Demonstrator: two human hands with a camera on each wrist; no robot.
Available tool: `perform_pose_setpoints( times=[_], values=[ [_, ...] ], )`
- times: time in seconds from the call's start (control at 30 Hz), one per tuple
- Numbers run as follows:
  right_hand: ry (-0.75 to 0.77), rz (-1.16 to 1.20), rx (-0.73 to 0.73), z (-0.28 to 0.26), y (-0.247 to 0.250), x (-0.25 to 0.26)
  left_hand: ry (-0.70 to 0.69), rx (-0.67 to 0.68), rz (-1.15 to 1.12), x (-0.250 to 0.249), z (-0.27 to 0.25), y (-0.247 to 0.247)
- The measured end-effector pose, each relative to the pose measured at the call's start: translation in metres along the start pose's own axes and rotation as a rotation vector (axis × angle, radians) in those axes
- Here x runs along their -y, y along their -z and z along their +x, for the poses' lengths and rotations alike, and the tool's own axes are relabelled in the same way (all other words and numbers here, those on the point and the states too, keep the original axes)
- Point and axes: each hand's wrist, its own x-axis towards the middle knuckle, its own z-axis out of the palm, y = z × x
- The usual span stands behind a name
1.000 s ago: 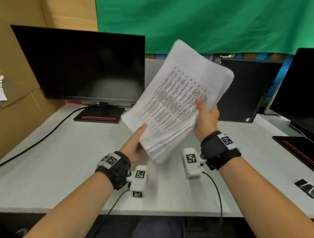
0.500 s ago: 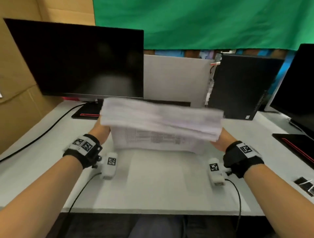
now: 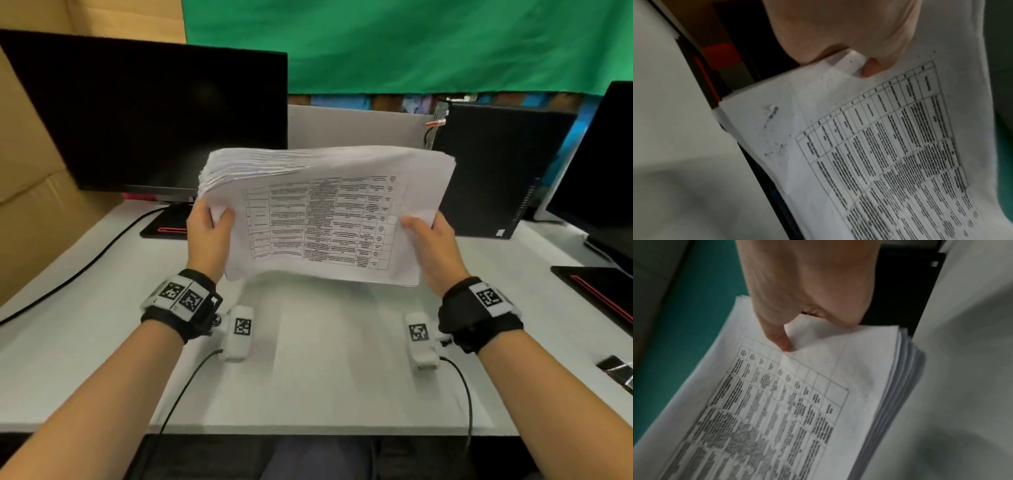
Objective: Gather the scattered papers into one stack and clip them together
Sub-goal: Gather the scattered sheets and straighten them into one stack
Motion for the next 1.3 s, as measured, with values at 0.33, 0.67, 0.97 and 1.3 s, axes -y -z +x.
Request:
perform_pose_setpoints(
  times=[0.33, 0.67, 0.97, 1.3],
  values=[
    [-0.152, 0.122, 0.103, -0.004, 0.015, -0.017, 0.282, 0.178, -0.089, 0.014, -0.003, 0.003],
    [-0.138, -0.010, 0.160, -0.004, 0.012, 0.005, 0.243, 0.073, 0.001, 0.005, -0.004, -0.005],
    [-0.065, -0.064, -0.008, -0.003, -0.004, 0.011, -0.015, 0.085, 0.025, -0.009, -0.011, -0.020],
    [-0.243, -0.059, 0.281, -0.011, 0.016, -0.023, 0.234, 0.118, -0.049, 0.013, -0.002, -0.001]
  ],
)
